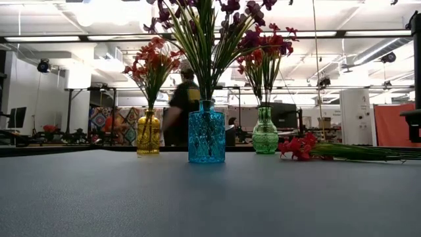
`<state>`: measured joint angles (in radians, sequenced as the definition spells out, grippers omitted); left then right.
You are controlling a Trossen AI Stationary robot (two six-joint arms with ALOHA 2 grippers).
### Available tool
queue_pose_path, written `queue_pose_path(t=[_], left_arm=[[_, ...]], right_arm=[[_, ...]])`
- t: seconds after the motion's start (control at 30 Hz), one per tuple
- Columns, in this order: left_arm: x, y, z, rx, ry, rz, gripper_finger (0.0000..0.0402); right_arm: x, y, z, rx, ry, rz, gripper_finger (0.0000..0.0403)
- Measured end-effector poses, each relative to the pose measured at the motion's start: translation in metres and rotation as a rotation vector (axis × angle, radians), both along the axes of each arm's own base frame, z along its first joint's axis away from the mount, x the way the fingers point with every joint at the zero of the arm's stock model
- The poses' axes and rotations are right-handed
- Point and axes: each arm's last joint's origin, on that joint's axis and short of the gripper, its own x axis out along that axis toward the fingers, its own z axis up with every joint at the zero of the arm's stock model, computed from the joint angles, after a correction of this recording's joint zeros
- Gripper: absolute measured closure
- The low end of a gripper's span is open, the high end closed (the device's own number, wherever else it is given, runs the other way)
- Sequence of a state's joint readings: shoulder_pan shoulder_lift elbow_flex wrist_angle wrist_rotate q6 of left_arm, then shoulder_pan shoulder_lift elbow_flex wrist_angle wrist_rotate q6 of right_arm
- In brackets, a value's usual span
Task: Sort flowers into vase by color
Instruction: Put the orange flower into the yellow vase
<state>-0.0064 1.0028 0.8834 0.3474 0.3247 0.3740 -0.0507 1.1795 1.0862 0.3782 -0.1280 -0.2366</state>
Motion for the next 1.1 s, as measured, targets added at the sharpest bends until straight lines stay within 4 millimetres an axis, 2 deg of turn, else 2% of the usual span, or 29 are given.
queue_pose_path(t=[0.17, 0.33, 0.43, 0.67, 1.0, 1.1], left_arm=[[0.031, 0.002, 0.011, -0.022, -0.037, 0.052, 0.0080], [0.056, 0.001, 0.031, 0.003, -0.084, 0.049, 0.0080], [0.072, 0.001, 0.035, -0.002, -0.070, 0.048, 0.0080], [0.092, 0.002, 0.055, -0.031, -0.107, 0.047, 0.0080], [0.123, 0.009, 0.065, -0.069, -0.033, 0.064, 0.0082], [0.125, 0.012, 0.066, -0.093, -0.006, 0.101, 0.0088]], right_arm=[[0.003, 0.006, 0.009, -0.024, -0.018, 0.015, 0.0394], [0.006, 0.007, 0.009, -0.037, -0.015, 0.020, 0.0394], [0.006, 0.007, 0.010, -0.043, -0.019, 0.017, 0.0394], [0.006, 0.007, 0.011, -0.055, -0.022, 0.014, 0.0394], [0.006, 0.007, 0.011, -0.062, -0.027, 0.014, 0.0394], [0.006, 0.007, 0.011, -0.069, -0.028, 0.013, 0.0394]])
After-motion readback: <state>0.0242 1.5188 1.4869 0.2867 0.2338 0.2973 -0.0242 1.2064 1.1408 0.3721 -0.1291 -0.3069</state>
